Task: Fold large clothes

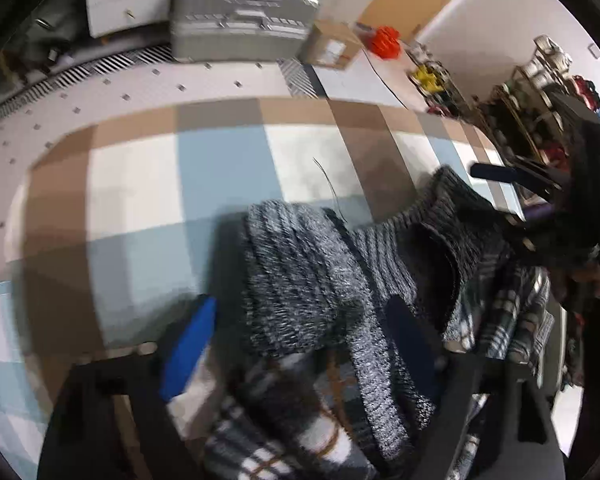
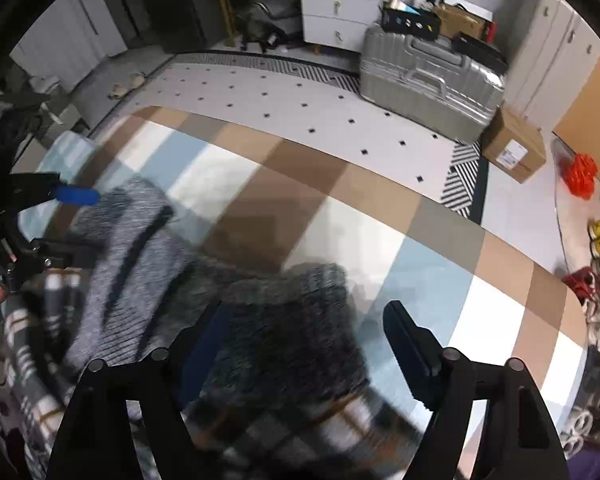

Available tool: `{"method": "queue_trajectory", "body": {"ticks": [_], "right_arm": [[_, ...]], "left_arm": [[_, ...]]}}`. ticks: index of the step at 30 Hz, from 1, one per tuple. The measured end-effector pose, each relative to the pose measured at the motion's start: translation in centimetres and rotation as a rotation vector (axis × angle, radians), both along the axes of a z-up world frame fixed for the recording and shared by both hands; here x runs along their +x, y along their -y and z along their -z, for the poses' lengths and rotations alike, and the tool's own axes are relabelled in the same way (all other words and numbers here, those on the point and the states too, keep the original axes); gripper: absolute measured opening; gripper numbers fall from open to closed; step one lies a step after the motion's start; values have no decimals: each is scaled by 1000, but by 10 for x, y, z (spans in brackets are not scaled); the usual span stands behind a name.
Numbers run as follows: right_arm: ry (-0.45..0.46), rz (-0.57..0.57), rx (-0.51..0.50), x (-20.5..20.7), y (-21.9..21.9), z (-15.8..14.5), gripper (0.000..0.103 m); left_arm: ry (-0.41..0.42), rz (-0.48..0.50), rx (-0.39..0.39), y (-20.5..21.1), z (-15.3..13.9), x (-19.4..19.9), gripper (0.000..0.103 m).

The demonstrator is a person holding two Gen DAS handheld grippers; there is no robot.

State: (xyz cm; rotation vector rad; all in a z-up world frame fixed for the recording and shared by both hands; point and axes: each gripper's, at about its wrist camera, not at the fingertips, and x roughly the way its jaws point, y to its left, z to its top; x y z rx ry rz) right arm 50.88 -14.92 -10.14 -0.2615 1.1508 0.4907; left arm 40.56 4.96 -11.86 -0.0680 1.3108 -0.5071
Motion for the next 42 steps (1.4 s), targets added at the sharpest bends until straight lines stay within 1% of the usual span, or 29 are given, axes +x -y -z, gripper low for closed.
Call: {"method": "queue_trajectory", "body": {"ticks": [1, 2, 3, 4, 5, 6, 7, 8, 9, 10, 11, 12, 14, 17, 21, 25, 27, 28, 30, 32, 35, 37, 38, 40, 42], "right_arm": [[-20, 4, -2, 2, 1, 5, 70], [-44, -1, 3, 4, 3, 10, 68], [-57, -2, 5, 3, 3, 12, 64], [-74, -4, 12, 3, 4, 15, 62], [-83, -5, 27, 4, 4, 16, 57], [-88, 6, 54, 4, 6, 15, 50], [-83, 21, 69, 4, 8, 14, 46], [-81, 34, 82, 4, 8, 14, 38], [-86, 48, 101, 5, 10, 13, 32], [-94, 57, 116, 5, 10, 13, 29], [-94, 71, 121, 5, 11, 12, 24], [-93, 79, 127, 5, 12, 11, 17], [-84, 112, 134, 5, 16, 7, 12], [-69, 156, 152, 0, 20, 1, 11], [-29, 180, 184, -7, 22, -9, 10], [24, 188, 208, -17, 26, -29, 10], [97, 151, 227, -34, 25, -48, 10], [119, 152, 253, -41, 28, -57, 10], [156, 155, 271, -54, 31, -72, 10], [179, 148, 303, -70, 35, -89, 10], [237, 90, 341, -105, 35, -115, 10], [265, 77, 389, -130, 37, -127, 10], [273, 73, 414, -140, 40, -131, 10], [298, 66, 461, -166, 46, -137, 10], [325, 56, 494, -194, 55, -139, 10]], "left_arm": [[-7, -1, 0, 1, 1, 1, 74], [3, 4, 7, 2, -1, 0, 72], [8, 19, 10, 6, -2, 0, 63], [-1, 23, 11, 8, -2, 1, 57], [6, 23, 17, 10, -3, 2, 56], [-3, 21, 13, 11, -1, 5, 51], [-2, 18, 17, 11, 0, 7, 47], [0, 19, 29, 11, 1, 8, 42], [-10, 18, 34, 13, 1, 8, 26], [-22, 10, 16, 12, 1, 9, 22], [-20, 2, 15, 11, 0, 10, 19], [-23, 1, 18, 11, -2, 9, 18], [-2, -3, 22, 11, -5, 7, 16], [16, -24, 31, 9, -9, 4, 15], [29, -66, 55, 7, -17, 0, 14], [65, -72, 57, 10, -32, -7, 13], [87, -84, 46, 10, -43, -14, 13], [102, -96, 40, 9, -50, -18, 13], [139, -109, 21, 7, -65, -30, 13], [131, -105, -55, 4, -77, -41, 13], [167, -93, -95, 5, -98, -67, 13], [215, -65, -113, 12, -115, -93, 13], [231, -60, -118, 14, -119, -100, 13], [270, -64, -155, 14, -131, -129, 13], [339, -61, -148, 17, -141, -149, 13]]}}
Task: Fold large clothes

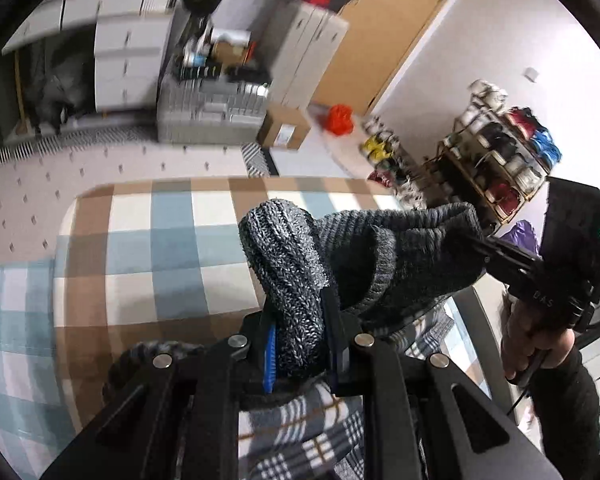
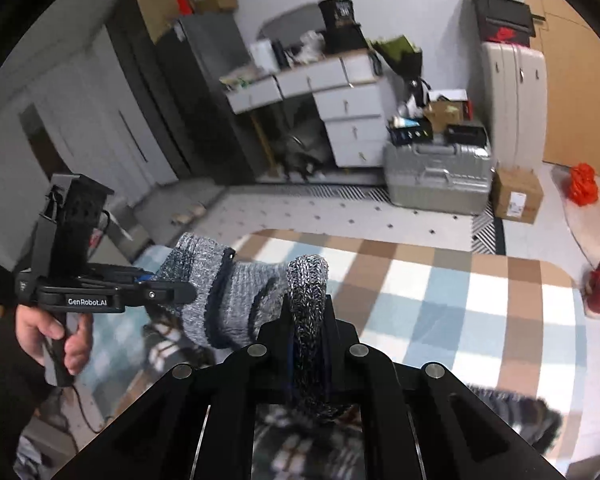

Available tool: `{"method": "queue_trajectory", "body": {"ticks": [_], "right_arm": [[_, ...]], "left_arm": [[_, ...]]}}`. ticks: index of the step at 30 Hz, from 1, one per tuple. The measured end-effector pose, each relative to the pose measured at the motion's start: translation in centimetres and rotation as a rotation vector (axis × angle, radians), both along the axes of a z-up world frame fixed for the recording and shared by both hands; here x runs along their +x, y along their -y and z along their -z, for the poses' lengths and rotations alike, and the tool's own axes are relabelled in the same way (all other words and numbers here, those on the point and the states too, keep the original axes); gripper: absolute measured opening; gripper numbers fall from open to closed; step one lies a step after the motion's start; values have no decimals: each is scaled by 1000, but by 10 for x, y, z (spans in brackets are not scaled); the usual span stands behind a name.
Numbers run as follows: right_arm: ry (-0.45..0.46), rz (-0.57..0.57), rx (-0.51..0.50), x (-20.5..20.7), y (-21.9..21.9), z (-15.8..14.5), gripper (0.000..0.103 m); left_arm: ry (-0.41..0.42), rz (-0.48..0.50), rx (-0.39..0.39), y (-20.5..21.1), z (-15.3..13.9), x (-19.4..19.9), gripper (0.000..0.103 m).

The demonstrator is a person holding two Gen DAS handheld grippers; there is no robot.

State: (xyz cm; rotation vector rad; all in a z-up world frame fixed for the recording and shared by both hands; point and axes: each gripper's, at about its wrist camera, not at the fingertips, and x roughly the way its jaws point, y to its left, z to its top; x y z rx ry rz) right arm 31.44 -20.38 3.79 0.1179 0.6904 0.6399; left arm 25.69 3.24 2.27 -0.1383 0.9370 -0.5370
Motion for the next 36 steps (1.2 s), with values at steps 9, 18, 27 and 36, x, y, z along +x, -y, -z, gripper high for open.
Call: {"method": "queue_trajectory", "body": {"ticks": [9, 18, 27, 36], "right_arm": [[-24, 6, 116, -96, 40, 46, 10], [-295, 149, 334, -121, 92, 137, 10], [-282, 177, 136, -146, 82, 148, 10], [-73, 62, -216, -191, 41, 130, 11]], "left_arm": [[98, -4, -110, -12, 19, -79, 13], [68, 70, -127, 9, 60, -139, 13], [48, 163, -20, 22, 64, -165, 16], [104, 121, -71, -11, 44, -179, 21]]}}
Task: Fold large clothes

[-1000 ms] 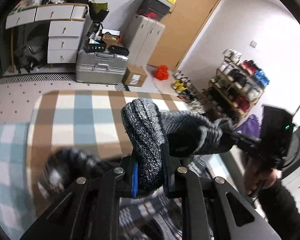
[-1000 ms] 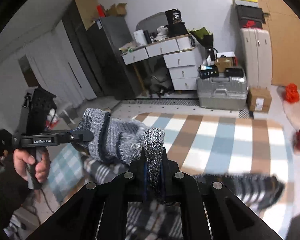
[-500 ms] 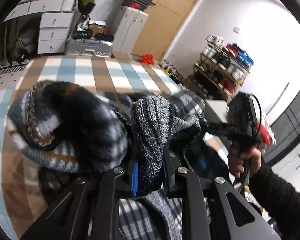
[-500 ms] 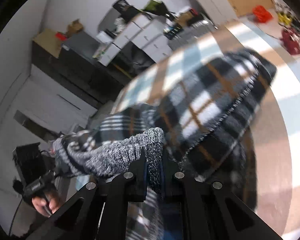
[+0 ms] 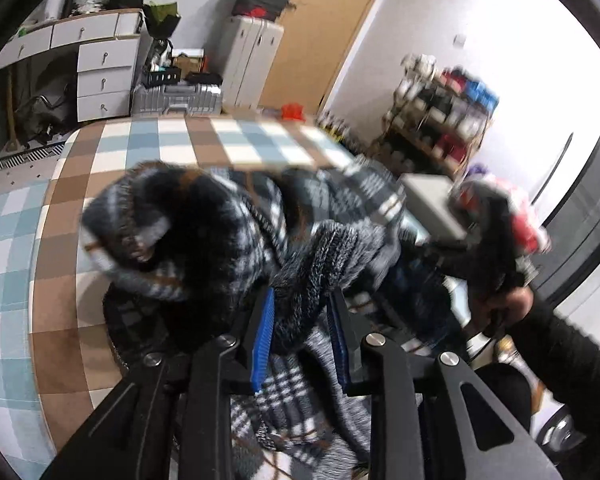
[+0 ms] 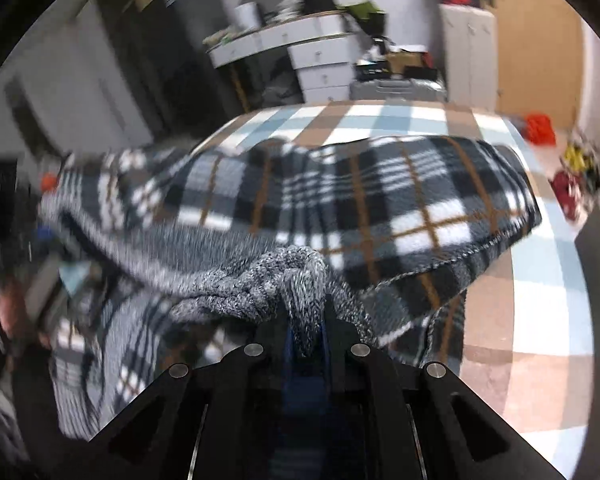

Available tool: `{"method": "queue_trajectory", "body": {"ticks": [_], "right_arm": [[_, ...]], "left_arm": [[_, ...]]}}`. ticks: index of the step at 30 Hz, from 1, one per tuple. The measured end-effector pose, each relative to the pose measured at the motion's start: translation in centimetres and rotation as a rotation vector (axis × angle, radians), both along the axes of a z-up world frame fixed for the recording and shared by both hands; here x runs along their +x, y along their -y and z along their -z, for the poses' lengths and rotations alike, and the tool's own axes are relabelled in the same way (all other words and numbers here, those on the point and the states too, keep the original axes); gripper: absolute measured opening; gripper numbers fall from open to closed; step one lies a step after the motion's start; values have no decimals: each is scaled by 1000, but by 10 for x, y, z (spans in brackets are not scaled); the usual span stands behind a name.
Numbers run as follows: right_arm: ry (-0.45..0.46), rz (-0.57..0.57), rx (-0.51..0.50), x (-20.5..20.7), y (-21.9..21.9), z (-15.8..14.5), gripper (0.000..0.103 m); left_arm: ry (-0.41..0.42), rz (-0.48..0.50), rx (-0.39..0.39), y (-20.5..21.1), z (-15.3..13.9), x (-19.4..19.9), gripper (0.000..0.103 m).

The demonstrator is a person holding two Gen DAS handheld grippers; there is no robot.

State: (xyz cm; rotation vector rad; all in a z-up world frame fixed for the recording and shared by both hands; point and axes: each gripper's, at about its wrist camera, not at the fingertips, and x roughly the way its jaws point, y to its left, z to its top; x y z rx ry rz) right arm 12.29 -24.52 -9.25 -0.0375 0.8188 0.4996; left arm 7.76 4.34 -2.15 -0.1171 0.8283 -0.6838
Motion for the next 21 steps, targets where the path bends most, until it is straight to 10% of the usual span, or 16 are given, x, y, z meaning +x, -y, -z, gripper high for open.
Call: {"method": "queue_trajectory", "body": {"ticks": [11, 14, 16, 21], "right_arm": [[3, -98, -237, -41, -4, 5, 13], [28, -120, -157, -50, 6, -12, 13], [39, -91, -10, -48, 17, -32, 13], [-34, 35, 276, 14, 7, -63, 19]], "left_arm": [[74, -102, -81, -20, -33, 4, 53], [94, -62, -99, -1, -43, 9, 57], [79, -26, -98, 21, -42, 19, 81], [-10, -38, 40, 59, 0, 55, 82]]}}
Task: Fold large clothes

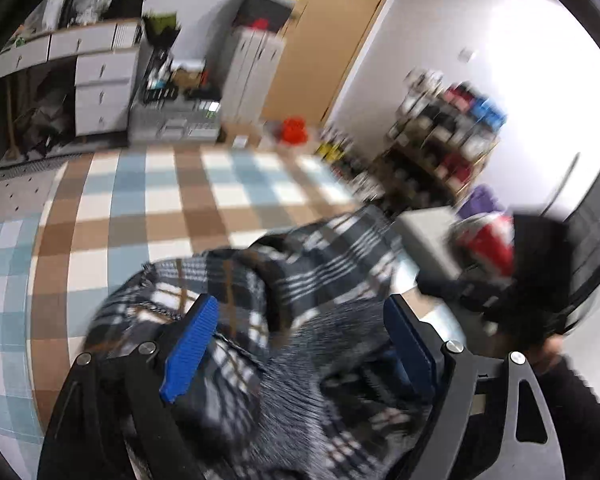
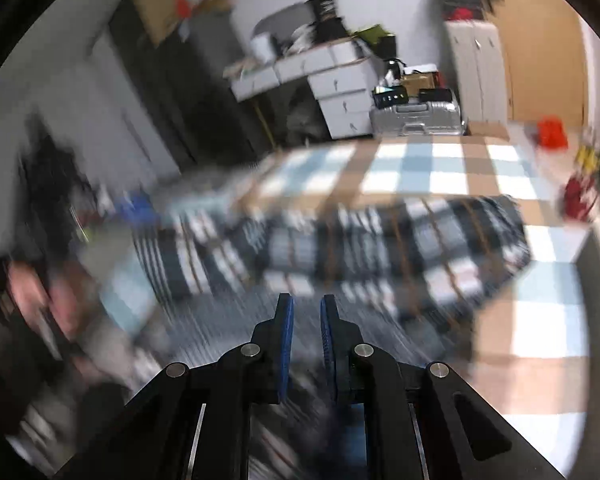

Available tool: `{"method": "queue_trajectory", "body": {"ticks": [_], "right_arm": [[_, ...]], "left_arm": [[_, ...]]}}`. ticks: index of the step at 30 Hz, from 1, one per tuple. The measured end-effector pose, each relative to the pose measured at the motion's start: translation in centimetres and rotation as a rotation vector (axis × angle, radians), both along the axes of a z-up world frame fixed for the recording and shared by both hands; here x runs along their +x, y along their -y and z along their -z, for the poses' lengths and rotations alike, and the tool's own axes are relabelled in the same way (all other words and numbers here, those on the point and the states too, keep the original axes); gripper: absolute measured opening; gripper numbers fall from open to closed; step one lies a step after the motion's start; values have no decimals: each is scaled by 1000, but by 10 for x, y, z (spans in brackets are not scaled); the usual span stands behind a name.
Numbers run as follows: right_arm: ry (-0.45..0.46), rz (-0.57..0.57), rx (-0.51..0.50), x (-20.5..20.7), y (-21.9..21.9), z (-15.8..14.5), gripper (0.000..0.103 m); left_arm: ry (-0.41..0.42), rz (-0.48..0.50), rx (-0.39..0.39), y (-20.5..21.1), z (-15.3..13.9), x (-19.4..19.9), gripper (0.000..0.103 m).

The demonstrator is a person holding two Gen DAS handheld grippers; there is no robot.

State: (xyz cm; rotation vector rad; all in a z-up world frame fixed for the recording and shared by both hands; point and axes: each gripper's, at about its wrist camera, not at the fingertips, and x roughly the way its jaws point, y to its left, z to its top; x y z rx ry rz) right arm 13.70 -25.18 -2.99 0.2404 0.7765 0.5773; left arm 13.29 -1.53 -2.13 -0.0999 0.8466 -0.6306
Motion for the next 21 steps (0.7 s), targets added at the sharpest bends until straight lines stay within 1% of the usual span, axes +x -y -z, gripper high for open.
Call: {"method": "queue_trajectory", "body": {"ticks": [1, 2, 3, 4, 5, 6, 7, 8, 10, 11, 12, 13, 15, 16, 19, 20, 21], "right_arm": [[-29, 12, -18, 13, -7, 4, 25], [-72, 34, -50, 31, -16, 14, 44], [-100, 54, -80, 40, -21, 22, 58], [-139, 85, -126, 50, -26, 36, 59], [-168, 91, -154, 54, -27, 49, 59], [-201, 94, -187, 57, -29, 61, 59], [-249, 101, -236, 59, -29, 78, 59], [-268, 93, -262, 57, -27, 91, 58], [-249, 66, -298, 48, -23, 104, 59], [-224, 57, -306, 44, -22, 104, 59], [-212, 48, -314, 39, -21, 104, 59], [-215, 43, -323, 35, -19, 105, 59], [-218, 27, -343, 27, -18, 104, 59], [-216, 23, -352, 24, -21, 103, 59], [-183, 9, -389, 20, -26, 97, 63], [-172, 7, -389, 18, -27, 91, 65], [-150, 5, -366, 16, -29, 83, 69]], "left_arm": [[-38, -30, 29, 0, 14, 9, 81], [-69, -60, 59, -4, 24, 16, 81], [-97, -80, 59, -12, 33, 21, 81], [-123, -99, 42, -24, 43, 24, 81], [-140, -108, 33, -32, 45, 26, 81], [-188, -122, 14, -47, 55, 28, 80], [-220, -128, -3, -54, 59, 31, 70], [-239, -139, -25, -65, 63, 31, 63], [-255, -144, -34, -83, 74, 34, 29], [-264, -151, -51, -91, 77, 36, 20], [-280, -165, -81, -101, 81, 38, 7], [-317, -178, -134, -113, 87, 41, 2], [-351, -177, -197, -122, 90, 42, 0], [-346, -171, -195, -119, 86, 39, 0], [-307, -139, -129, -105, 69, 29, 1], [-290, -135, -99, -100, 60, 24, 1], [-267, -133, -68, -97, 51, 19, 2]]}}
